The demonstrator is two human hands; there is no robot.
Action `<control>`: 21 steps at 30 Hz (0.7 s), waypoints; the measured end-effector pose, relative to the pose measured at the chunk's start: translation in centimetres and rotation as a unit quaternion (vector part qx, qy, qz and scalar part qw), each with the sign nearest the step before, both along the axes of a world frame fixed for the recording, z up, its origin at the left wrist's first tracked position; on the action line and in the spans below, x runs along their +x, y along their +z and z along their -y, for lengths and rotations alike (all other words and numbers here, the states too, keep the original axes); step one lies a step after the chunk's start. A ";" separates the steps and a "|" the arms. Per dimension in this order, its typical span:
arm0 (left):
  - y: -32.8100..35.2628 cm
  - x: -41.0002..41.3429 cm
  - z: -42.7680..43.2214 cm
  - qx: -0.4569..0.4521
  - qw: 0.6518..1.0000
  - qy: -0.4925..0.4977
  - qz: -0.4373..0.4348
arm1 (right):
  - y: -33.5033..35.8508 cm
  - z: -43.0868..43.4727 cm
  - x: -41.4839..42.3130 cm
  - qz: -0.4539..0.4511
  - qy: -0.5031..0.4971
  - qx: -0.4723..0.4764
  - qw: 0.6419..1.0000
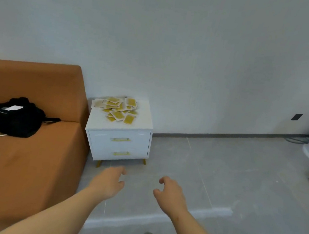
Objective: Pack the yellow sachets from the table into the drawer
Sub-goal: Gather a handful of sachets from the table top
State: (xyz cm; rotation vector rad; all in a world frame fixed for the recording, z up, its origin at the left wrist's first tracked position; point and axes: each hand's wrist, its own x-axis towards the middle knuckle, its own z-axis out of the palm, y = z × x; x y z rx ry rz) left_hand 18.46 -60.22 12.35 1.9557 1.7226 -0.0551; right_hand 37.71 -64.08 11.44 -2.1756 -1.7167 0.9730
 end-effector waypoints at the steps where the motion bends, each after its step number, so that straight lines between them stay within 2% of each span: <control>1: -0.3 -0.2 -2.9 0.000 1.000 0.006 0.006 | -0.3 -2.9 -0.2 -0.003 0.004 0.005 1.000; 11: -0.7 -1.9 -28.1 -0.019 0.996 0.081 0.044 | -1.0 -30.3 -1.3 -0.017 0.053 -0.015 0.998; 17: -3.5 -5.9 -39.0 -0.047 0.992 0.114 0.039 | -3.3 -42.3 -5.1 -0.023 0.086 -0.046 0.995; 21: -6.1 -9.2 -46.8 -0.061 0.991 0.111 0.034 | -6.0 -49.6 -8.3 -0.015 0.069 -0.072 0.995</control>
